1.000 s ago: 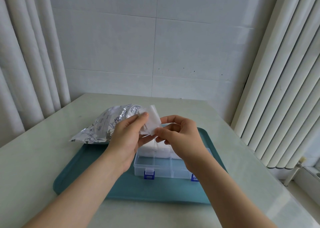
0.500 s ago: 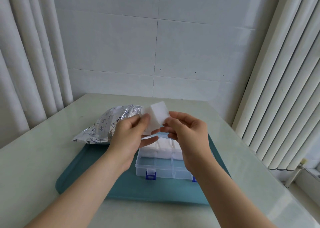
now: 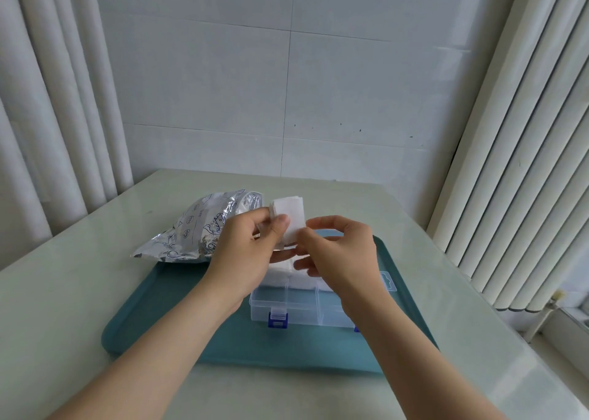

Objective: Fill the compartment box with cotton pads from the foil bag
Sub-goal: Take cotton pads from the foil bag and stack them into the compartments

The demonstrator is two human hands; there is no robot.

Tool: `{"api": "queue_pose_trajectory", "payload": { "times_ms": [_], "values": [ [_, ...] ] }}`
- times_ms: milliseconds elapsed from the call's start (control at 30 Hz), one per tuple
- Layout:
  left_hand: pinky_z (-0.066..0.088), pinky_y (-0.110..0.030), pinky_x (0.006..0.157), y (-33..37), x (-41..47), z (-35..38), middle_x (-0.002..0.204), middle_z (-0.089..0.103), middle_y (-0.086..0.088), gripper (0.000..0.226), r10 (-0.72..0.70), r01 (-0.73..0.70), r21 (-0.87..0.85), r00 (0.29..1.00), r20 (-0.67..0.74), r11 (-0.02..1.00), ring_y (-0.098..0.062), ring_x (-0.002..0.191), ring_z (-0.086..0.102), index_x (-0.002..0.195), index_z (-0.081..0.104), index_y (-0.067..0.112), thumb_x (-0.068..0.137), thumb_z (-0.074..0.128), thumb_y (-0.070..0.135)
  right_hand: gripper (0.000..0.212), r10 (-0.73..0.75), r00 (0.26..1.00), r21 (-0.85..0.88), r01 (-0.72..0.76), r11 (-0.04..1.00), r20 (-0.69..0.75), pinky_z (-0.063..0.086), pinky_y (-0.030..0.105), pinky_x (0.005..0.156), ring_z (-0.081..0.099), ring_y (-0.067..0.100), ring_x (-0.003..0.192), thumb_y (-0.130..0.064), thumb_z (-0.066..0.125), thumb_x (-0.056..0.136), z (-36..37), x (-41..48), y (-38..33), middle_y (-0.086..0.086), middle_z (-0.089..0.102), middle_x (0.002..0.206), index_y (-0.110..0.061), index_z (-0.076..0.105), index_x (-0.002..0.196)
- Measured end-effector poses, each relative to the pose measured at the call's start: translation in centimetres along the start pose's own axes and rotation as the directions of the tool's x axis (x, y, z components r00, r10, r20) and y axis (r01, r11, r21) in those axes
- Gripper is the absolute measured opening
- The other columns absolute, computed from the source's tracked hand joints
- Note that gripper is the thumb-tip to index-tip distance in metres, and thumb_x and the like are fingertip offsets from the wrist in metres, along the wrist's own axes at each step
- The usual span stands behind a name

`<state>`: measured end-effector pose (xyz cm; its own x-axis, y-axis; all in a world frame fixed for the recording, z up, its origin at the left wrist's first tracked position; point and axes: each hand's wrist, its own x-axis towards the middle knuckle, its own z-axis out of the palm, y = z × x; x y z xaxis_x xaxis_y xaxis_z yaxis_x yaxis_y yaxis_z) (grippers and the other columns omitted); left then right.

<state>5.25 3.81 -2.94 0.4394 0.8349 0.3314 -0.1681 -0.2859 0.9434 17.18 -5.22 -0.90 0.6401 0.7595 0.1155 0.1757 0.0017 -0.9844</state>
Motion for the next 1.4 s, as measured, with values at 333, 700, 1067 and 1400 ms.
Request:
{"api": "queue_pose_trajectory", "payload": {
  "times_ms": [333,700,1067,1400],
  "values": [
    [0.062,-0.02,0.078,-0.9,0.2,-0.2,0.112,0.077,0.004,0.024,0.124,-0.143,0.292,0.989,0.081,0.946,-0.001,0.091,0.077,0.12,0.075,0.017,0.11,0.054,0.012,0.012,-0.078,0.997,0.108,0.076,0.991,0.016,0.064,0.035,0.069,0.075,0.026,0.075,-0.006,0.063,0.097,-2.4,2.3,0.2,0.014,0.077,0.084,-0.006,0.075,0.097],
    [0.041,-0.006,0.088,-2.7,-0.4,-0.3,0.125,0.07,0.009,0.034,0.209,-0.295,0.651,0.955,0.209,0.7,-0.003,0.1,0.061,0.131,0.068,0.021,0.107,0.047,0.009,0.02,-0.099,0.994,-0.345,0.08,0.935,-0.037,0.036,0.015,0.042,0.046,0.004,0.044,-0.016,0.066,0.089,-3.3,3.5,1.9,0.0,0.075,0.073,-0.026,0.081,0.083],
    [0.033,-0.019,0.084,-3.2,-0.4,-0.2,0.144,0.052,0.0,0.049,0.169,-0.269,0.69,0.963,0.211,0.672,-0.013,0.087,0.044,0.15,0.048,0.022,0.105,0.045,0.003,0.022,-0.256,0.952,-0.682,0.298,0.668,0.166,0.038,0.034,0.086,0.061,0.011,0.087,-0.025,0.058,0.091,-0.8,2.9,3.7,-0.015,0.072,0.077,-0.035,0.077,0.096],
    [0.044,-0.032,0.106,-2.6,-0.6,-0.3,0.152,0.052,0.002,0.048,0.148,-0.312,0.716,0.947,0.284,0.625,-0.021,0.132,0.055,0.152,0.049,0.023,0.107,0.045,0.007,0.029,-0.322,0.857,-0.787,0.504,0.355,0.404,0.037,0.036,0.096,0.056,0.018,0.112,-0.027,0.049,0.102,-0.8,2.6,3.9,-0.009,0.069,0.112,-0.03,0.075,0.115]
  ]
}}
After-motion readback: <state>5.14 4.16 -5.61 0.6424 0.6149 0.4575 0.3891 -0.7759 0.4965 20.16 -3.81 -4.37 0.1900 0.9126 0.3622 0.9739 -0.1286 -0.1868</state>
